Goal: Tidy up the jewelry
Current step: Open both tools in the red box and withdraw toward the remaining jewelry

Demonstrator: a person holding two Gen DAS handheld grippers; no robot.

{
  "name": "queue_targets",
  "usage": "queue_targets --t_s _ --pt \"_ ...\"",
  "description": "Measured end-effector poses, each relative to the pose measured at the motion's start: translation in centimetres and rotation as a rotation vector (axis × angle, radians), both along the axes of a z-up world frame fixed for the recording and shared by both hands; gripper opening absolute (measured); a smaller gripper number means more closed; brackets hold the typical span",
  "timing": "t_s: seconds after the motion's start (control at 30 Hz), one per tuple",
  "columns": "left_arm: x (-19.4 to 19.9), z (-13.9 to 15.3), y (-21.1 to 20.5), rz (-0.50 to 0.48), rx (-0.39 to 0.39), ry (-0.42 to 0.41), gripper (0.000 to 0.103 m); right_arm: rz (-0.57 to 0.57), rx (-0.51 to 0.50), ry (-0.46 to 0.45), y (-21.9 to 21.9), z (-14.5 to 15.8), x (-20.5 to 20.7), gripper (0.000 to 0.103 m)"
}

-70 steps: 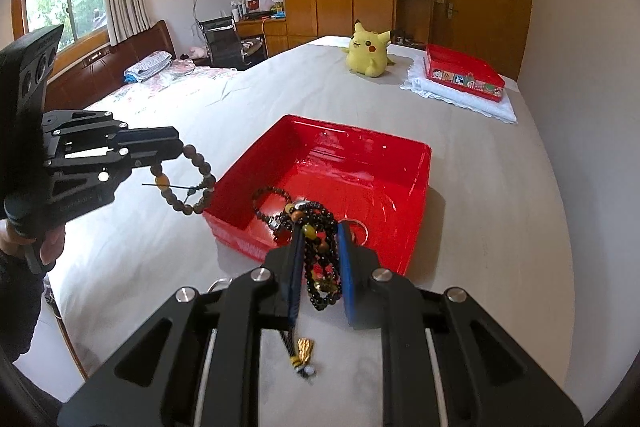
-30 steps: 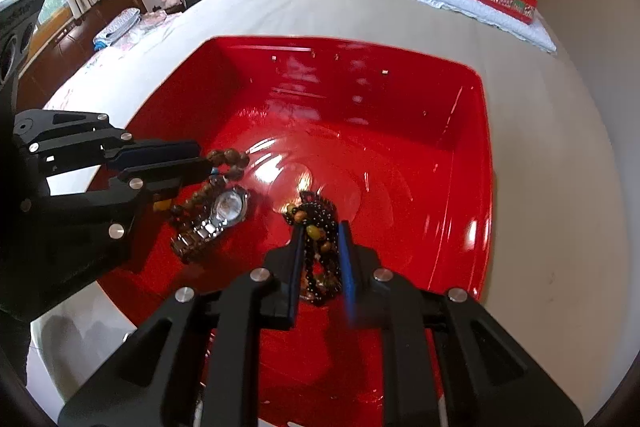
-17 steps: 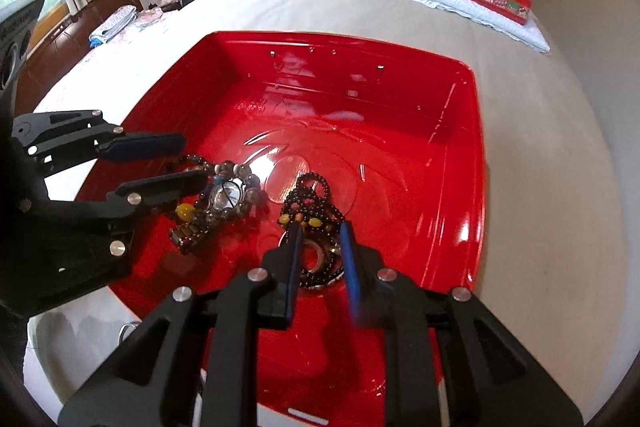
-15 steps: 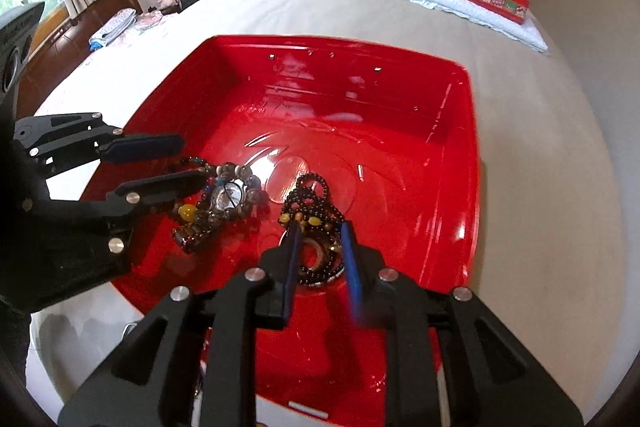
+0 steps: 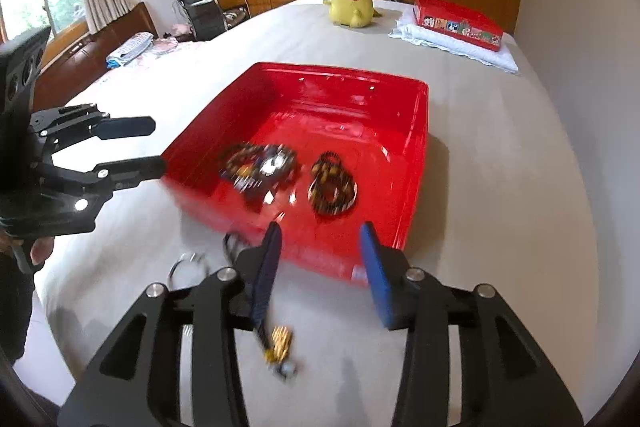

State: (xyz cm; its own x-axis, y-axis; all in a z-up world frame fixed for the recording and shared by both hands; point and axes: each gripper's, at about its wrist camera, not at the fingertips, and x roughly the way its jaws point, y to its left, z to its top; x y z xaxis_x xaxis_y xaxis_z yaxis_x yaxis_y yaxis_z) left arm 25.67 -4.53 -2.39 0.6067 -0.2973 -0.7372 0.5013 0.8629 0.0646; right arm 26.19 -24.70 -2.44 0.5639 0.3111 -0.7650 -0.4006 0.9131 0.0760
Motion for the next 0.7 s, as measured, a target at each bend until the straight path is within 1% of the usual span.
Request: queue_targets --t_s 0.1,0.17,0.27,0.33,0.43,0.47,0.6,0.7 --pt "-3.4 -1.9 -0.2 -0.034 0.000 0.021 0.054 -0.008 0.008 0.007 -0.7 -1.1 -2.6 0.043" --pt "-5.4 -3.9 -0.7 -0.074 -0.003 0.075 0.053 -0.019 0.024 0.030 -1.2 -2.3 -3.9 0.043" --pt "-7.2 -6.5 -1.6 -0.098 -0.003 0.123 0.052 -0.036 0.045 0.068 -1.7 -4.2 -5.1 0.043" --pt "-7.6 -7.3 -1.8 -0.094 -0.006 0.131 0.052 -0.042 0.062 0.088 -2.0 -5.1 -5.5 0.043" --pt "-7.6 -8.3 -2.1 -0.092 -0.031 0.167 0.052 -0.046 0.087 0.102 -1.9 -5.7 -6.0 0.043" --pt "-7.5 -8.6 -2.4 -0.097 -0.040 0.182 0.050 -0.044 0.092 0.102 -1.9 -5.8 -6.1 0.043" --pt "-6.7 -9.4 -3.2 -0.091 -0.049 0.200 0.047 -0.039 0.106 0.107 -1.9 -6.3 -6.1 0.043" --pt "-6.4 -9.4 -3.3 -0.076 -0.065 0.206 0.034 -0.041 0.115 0.119 -2.0 -6.9 -6.0 0.043"
